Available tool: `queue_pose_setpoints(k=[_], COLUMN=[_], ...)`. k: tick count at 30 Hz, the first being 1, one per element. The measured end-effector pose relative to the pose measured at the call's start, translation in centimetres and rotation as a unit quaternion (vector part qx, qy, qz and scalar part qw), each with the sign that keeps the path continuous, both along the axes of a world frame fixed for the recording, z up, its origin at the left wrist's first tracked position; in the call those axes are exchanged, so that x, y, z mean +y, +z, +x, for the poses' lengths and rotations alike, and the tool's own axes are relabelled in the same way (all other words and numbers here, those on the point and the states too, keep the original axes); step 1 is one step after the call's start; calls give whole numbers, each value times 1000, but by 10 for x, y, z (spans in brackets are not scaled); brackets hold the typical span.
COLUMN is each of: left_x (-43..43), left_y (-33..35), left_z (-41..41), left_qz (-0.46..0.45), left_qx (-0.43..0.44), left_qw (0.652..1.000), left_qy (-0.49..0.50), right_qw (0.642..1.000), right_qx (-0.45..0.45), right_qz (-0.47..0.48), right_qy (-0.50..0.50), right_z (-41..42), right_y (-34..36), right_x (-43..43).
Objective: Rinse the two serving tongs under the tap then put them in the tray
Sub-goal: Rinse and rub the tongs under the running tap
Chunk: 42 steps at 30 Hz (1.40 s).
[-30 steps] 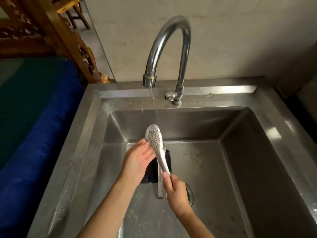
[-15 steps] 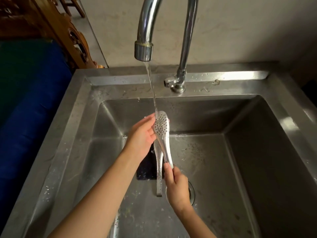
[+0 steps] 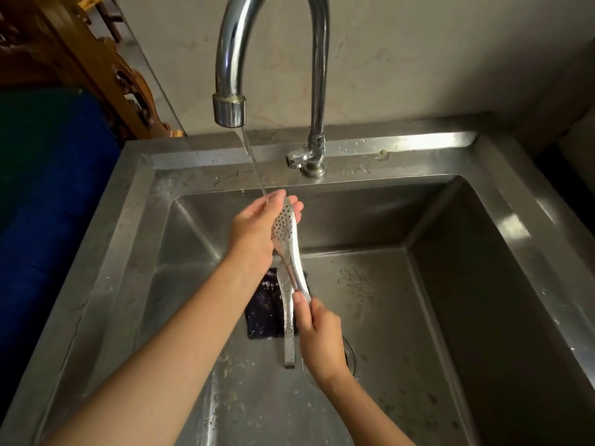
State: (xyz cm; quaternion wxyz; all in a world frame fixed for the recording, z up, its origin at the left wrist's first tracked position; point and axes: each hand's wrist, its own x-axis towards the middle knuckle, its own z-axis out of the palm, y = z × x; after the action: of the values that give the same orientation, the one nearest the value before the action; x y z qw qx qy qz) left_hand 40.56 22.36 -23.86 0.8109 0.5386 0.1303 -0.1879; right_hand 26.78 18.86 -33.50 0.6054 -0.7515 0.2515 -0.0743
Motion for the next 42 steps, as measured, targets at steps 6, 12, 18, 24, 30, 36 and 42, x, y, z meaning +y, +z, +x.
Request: queue_pose_setpoints(k=[6, 12, 18, 24, 30, 36, 42], left_x=[8, 2, 11, 3, 14, 13, 14], left_y=[-6, -5, -3, 4, -5, 14, 3], left_z=[-17, -24, -26, -29, -33, -11, -36], left_qz=[32, -15, 29, -22, 41, -11, 42], left_qx=[19, 8, -3, 0, -19, -22, -33], left_qw=[998, 999, 997, 999, 993, 999, 992], left_qy=[-52, -27, -71, -43, -109, -33, -110], right_qw=[1000, 1000, 1000, 999, 999, 1000, 999], right_qx=[4, -1, -9, -14, -23, -6, -11], right_qz=[12, 17, 4, 30, 36, 20, 33], right_qy=[-1, -8, -10, -22, -25, -5, -14], right_z=[-7, -6, -8, -4, -5, -15, 0], right_y=[-1, 4, 7, 10, 13, 8, 17], right_x=[0, 3, 0, 8, 3, 12, -1])
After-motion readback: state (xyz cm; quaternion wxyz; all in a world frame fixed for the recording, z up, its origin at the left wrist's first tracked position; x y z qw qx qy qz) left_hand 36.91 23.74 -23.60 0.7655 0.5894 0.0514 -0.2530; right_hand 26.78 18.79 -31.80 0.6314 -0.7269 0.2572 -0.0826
